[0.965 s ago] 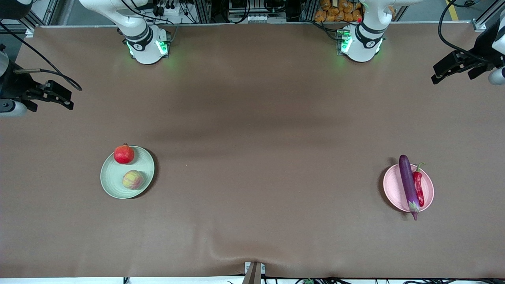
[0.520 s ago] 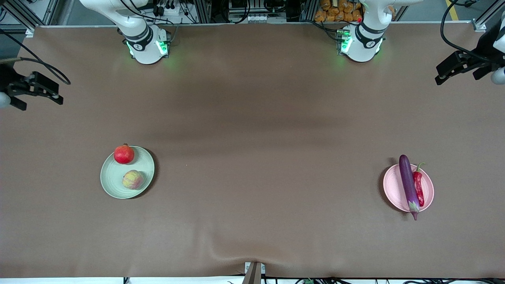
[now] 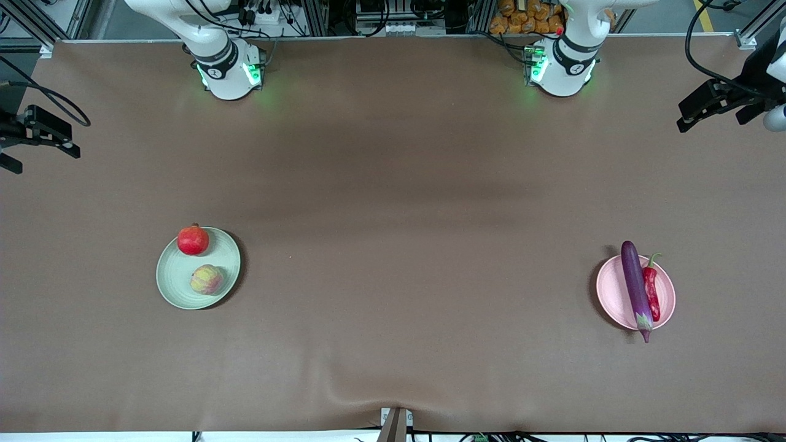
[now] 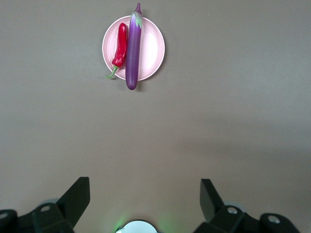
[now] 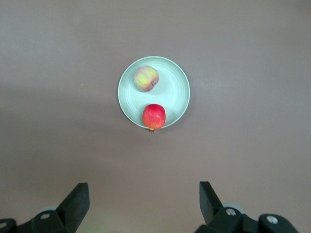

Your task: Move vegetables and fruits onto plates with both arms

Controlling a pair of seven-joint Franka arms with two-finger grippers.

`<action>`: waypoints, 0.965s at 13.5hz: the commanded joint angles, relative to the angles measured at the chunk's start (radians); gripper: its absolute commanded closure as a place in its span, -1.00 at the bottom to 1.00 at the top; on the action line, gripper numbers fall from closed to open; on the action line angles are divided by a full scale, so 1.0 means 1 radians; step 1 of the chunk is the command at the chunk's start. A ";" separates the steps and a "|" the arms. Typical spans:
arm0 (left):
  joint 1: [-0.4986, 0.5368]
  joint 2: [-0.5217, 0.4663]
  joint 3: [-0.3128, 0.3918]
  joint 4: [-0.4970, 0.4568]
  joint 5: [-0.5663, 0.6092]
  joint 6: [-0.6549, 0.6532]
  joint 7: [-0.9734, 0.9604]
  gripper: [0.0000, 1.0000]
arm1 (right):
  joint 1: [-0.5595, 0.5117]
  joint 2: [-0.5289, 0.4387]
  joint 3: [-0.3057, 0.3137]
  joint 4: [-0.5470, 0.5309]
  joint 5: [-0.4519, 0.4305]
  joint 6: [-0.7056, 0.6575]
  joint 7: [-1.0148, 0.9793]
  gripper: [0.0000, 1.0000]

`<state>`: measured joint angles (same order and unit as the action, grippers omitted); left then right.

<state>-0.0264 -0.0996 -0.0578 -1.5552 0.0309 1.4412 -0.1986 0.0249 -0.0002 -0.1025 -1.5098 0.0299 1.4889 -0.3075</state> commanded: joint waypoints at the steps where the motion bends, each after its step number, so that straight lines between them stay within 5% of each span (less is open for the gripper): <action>1: -0.001 -0.008 -0.005 0.007 0.011 -0.015 -0.002 -1.00 | -0.014 0.006 0.014 0.020 -0.011 -0.032 0.061 -1.00; 13: 0.000 0.006 0.004 0.061 0.021 -0.057 0.011 -1.00 | -0.005 0.005 0.018 0.022 -0.047 -0.052 0.071 -1.00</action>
<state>-0.0254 -0.1014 -0.0534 -1.5329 0.0318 1.4235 -0.1985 0.0245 0.0001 -0.0956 -1.5093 0.0028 1.4562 -0.2528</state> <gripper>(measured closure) 0.000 0.000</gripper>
